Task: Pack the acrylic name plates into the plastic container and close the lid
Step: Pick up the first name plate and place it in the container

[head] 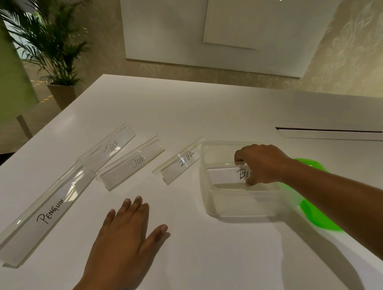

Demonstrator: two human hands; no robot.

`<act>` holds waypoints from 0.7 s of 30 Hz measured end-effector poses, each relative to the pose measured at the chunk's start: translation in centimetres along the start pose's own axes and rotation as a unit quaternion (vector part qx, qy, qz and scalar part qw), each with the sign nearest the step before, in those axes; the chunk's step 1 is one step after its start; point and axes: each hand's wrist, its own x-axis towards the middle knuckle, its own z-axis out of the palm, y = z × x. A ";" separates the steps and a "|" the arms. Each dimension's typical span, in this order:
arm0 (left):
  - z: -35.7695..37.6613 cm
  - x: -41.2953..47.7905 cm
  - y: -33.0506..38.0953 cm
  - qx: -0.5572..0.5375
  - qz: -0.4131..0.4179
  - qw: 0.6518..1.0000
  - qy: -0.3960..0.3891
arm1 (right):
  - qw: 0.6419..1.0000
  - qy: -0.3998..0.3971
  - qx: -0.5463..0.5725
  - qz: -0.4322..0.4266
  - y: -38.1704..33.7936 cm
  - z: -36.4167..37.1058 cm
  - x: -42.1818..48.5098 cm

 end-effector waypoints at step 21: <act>-0.2 0.1 0.3 0.026 -0.007 1.000 -0.012 | 0.999 -0.012 0.041 -0.009 0.1 1.4 1.5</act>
